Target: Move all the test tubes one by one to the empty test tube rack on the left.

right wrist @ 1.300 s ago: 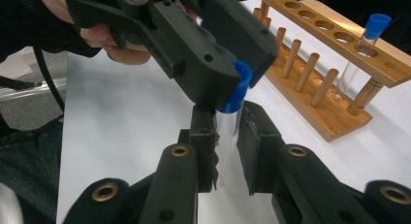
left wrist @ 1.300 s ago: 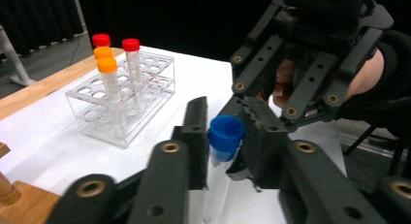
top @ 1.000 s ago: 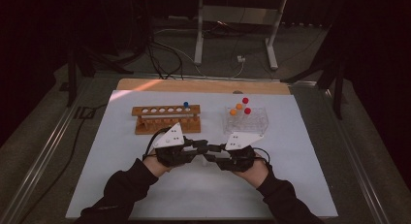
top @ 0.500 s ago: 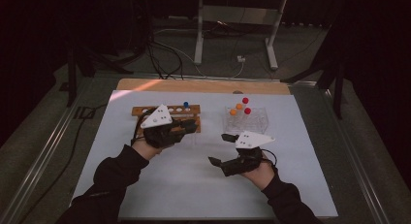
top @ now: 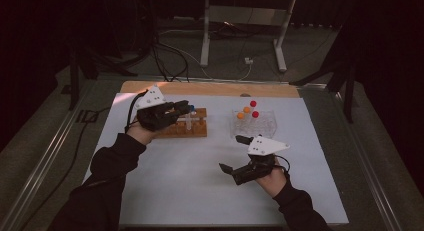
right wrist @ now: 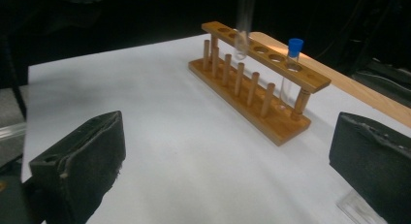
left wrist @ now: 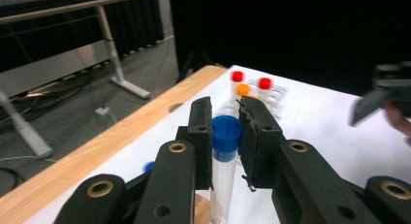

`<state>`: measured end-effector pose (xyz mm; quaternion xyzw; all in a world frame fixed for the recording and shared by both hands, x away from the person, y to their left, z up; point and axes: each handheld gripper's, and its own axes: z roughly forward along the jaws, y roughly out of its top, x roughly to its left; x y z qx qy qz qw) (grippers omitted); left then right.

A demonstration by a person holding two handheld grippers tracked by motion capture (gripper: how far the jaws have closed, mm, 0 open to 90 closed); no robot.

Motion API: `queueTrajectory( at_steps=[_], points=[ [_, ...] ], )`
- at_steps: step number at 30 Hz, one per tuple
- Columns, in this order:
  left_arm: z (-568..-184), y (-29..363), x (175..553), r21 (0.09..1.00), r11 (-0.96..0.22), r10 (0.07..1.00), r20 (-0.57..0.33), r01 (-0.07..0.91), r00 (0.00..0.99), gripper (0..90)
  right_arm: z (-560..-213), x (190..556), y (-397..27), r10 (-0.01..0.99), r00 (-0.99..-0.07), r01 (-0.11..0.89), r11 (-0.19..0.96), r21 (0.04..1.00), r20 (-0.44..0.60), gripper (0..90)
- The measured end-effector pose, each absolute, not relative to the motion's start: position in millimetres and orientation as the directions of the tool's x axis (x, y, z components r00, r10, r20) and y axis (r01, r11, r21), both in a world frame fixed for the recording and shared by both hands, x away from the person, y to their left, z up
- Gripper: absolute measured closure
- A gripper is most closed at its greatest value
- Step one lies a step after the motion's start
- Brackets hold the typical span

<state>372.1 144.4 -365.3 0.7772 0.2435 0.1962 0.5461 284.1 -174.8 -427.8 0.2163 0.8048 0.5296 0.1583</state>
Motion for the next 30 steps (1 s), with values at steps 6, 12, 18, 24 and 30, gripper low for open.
queueTrajectory(
  at_steps=[6,12,18,24,30],
  points=[
    [-367,148,389,0.942,-0.285,0.640,0.048,0.179,0.767,77.4,-427,284,-178,0.519,-0.854,0.174,0.328,0.929,-0.024,0.0],
    [-373,148,407,0.945,-0.261,0.675,0.034,0.196,0.737,77.4,-427,284,-179,0.521,-0.853,0.172,0.324,0.930,-0.023,0.0],
    [-382,149,424,0.941,-0.255,0.713,0.029,0.221,0.700,77.4,-426,283,-180,0.520,-0.854,0.169,0.327,0.930,-0.028,0.0],
    [-390,151,434,0.947,-0.225,0.730,0.007,0.231,0.684,77.5,-428,283,-179,0.516,-0.856,0.172,0.331,0.928,-0.025,0.0],
    [-403,149,435,0.937,-0.245,0.732,0.011,0.248,0.681,77.5,-427,284,-181,0.518,-0.855,0.175,0.329,0.928,-0.022,0.0]
  ],
)
